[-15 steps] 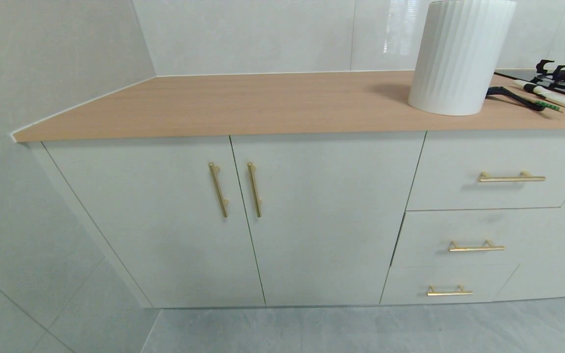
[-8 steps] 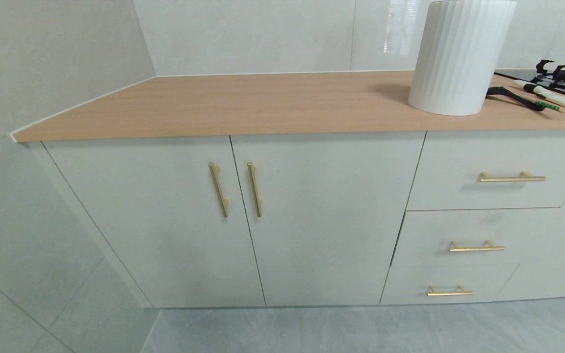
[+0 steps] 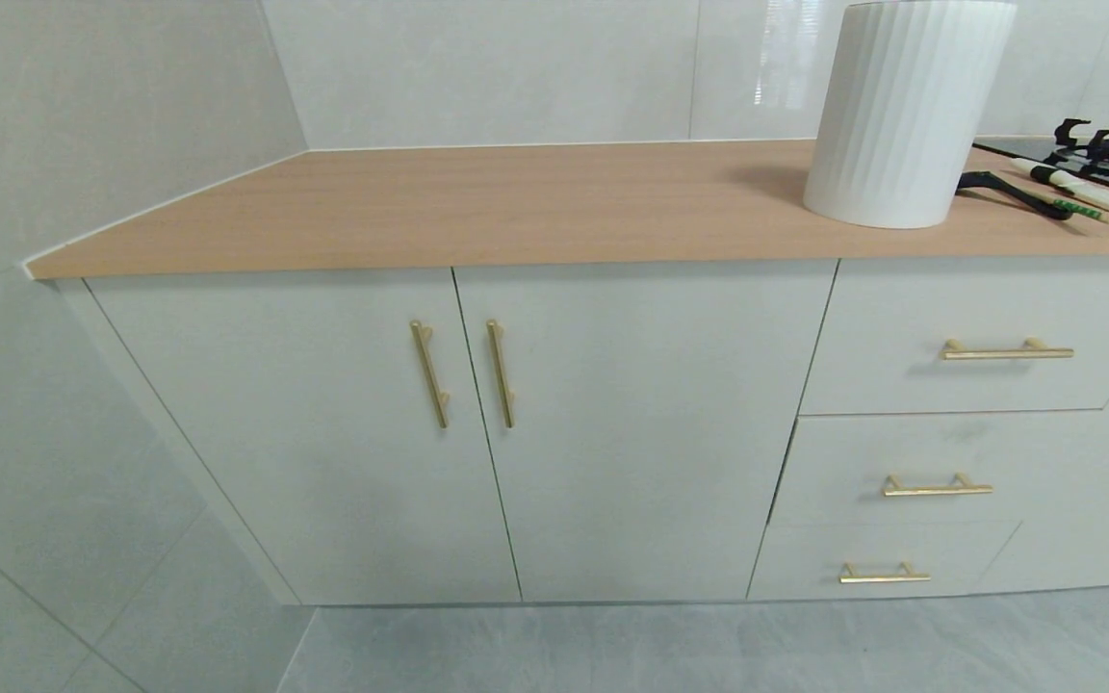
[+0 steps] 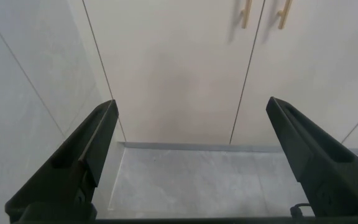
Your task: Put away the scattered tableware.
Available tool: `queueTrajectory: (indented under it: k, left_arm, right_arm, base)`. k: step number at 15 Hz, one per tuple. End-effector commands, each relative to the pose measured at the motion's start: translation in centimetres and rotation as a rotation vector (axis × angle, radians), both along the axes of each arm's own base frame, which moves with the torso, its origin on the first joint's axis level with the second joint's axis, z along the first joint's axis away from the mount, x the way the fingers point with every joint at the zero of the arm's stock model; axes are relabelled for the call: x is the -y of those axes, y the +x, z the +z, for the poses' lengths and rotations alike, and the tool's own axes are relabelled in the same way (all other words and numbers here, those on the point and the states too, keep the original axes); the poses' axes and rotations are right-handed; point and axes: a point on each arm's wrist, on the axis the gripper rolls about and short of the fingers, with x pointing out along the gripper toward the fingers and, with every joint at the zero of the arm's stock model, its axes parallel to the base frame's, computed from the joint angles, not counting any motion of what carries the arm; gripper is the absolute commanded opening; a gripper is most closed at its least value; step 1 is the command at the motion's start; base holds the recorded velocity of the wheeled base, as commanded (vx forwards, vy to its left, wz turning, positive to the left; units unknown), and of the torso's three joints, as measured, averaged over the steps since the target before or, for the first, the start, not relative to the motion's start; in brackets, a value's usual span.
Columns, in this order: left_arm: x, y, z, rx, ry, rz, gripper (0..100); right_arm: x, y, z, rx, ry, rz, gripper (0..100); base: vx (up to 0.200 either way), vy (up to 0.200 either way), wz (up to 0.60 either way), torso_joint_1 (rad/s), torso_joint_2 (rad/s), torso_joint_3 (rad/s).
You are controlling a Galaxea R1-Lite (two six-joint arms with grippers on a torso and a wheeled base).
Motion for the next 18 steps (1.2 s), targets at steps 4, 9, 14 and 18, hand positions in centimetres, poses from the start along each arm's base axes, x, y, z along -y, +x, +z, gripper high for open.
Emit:
queueTrajectory:
  k: [4, 9, 14, 18]
  left_arm:
    - [0.00, 0.01, -0.01, 0.000, -0.001, 0.000, 100]
    - [0.00, 0.01, -0.01, 0.000, -0.001, 0.000, 100]
    - [0.00, 0.01, -0.01, 0.000, -0.002, 0.000, 100]
    - [0.00, 0.01, -0.01, 0.000, -0.002, 0.002, 100]
  right_arm:
    - [0.00, 0.02, 0.01, -0.002, -0.001, 0.002, 100]
    - [0.00, 0.02, 0.01, -0.002, -0.001, 0.002, 100]
    - [0.00, 0.02, 0.01, -0.002, 0.001, 0.002, 100]
    - [0.00, 0.02, 0.01, -0.002, -0.001, 0.002, 100]
  base:
    - [0.000, -0.200, 0.00, 0.006, 0.00, 0.006]
    - [0.000, -0.200, 0.00, 0.003, 0.00, 0.005]
    - [0.000, -0.080, 0.00, 0.002, 0.00, 0.004]
    - [0.000, 0.000, 0.00, 0.000, 0.00, 0.000]
